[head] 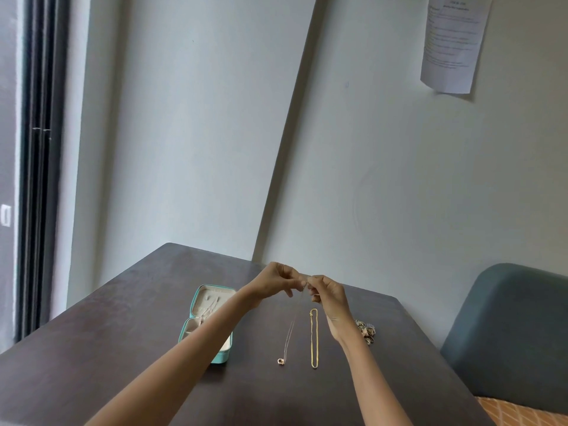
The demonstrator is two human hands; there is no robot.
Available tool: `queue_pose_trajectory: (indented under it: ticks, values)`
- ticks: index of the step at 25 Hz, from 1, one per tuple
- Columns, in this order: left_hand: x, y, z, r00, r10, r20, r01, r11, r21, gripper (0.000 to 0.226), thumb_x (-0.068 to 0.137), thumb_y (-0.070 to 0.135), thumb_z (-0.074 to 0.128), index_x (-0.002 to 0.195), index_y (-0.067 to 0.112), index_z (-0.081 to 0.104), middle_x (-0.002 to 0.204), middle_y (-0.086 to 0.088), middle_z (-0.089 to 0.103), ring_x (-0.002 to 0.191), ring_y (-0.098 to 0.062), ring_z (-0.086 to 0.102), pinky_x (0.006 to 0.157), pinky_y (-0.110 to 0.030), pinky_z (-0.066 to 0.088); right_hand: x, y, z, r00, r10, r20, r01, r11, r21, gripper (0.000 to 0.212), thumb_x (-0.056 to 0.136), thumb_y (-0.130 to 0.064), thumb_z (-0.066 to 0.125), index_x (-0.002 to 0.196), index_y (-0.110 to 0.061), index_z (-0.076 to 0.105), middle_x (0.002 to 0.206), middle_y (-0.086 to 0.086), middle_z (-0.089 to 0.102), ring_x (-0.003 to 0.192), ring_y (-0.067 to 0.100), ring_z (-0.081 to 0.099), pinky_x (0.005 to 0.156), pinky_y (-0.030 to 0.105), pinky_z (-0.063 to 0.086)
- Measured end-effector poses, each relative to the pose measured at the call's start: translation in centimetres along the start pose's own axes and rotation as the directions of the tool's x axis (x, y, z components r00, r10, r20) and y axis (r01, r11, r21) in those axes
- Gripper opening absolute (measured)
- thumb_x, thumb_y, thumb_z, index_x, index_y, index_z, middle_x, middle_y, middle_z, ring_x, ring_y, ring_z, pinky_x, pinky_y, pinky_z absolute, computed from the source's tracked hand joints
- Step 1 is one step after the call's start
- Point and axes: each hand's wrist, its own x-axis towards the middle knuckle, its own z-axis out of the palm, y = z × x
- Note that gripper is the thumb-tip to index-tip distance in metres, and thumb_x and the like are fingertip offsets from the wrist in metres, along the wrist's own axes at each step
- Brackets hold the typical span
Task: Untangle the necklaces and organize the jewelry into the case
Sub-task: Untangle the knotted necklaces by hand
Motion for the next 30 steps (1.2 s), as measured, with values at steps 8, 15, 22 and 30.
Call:
queue_pose_trajectory:
  ticks: [8, 15, 22, 30]
  values:
    - [-0.2, 0.5, -0.5, 0.992, -0.097, -0.086, 0.092, 0.994, -0.066, 0.019, 0.092, 0.002, 0.052, 0.077, 0.011, 0.059, 0.076, -0.003, 0.061, 0.066, -0.011, 0.060, 0.067, -0.020, 0.049, -0.4, 0.9, -0.1, 0.996, 0.083, 0.042, -0.083, 0.997, 0.003, 0.024, 0.090, -0.010, 0.054, 0.065, -0.011, 0.057, 0.062, 0.001, 0.051, 0.061, 0.012, 0.046, 0.061, 0.023, 0.041]
    - [-0.6, -1.4, 0.8, 0.997, -0.030, -0.066, 0.029, 0.999, -0.015, 0.017, 0.084, 0.010, 0.068, 0.092, -0.005, 0.071, 0.080, -0.003, 0.072, 0.074, -0.008, 0.065, 0.067, -0.020, 0.053, -0.2, 0.3, 0.2, 0.999, 0.036, 0.013, -0.035, 0.999, -0.038, 0.020, 0.088, -0.010, 0.058, 0.069, -0.012, 0.063, 0.062, -0.003, 0.059, 0.059, 0.006, 0.049, 0.060, 0.019, 0.042]
    - [-2.0, -1.9, 1.6, 0.991, -0.113, -0.068, 0.102, 0.984, -0.145, 0.017, 0.089, 0.005, 0.056, 0.077, 0.005, 0.067, 0.076, -0.009, 0.069, 0.076, -0.017, 0.067, 0.066, -0.025, 0.054, -0.4, 1.3, 0.1, 0.995, 0.067, 0.072, -0.056, 0.988, -0.147, 0.020, 0.088, -0.007, 0.054, 0.071, -0.010, 0.063, 0.066, 0.001, 0.059, 0.062, 0.008, 0.052, 0.059, 0.016, 0.044]
    - [-2.5, -2.0, 2.6, 0.944, -0.316, 0.095, 0.329, 0.887, -0.324, 0.010, 0.068, 0.024, 0.049, 0.069, 0.015, 0.054, 0.067, 0.003, 0.050, 0.059, -0.011, 0.045, 0.063, -0.023, 0.035, -0.8, 2.8, 0.4, 0.988, 0.109, 0.110, -0.098, 0.990, -0.100, 0.025, 0.090, -0.002, 0.047, 0.069, -0.010, 0.057, 0.061, -0.001, 0.058, 0.059, 0.008, 0.052, 0.058, 0.019, 0.043]
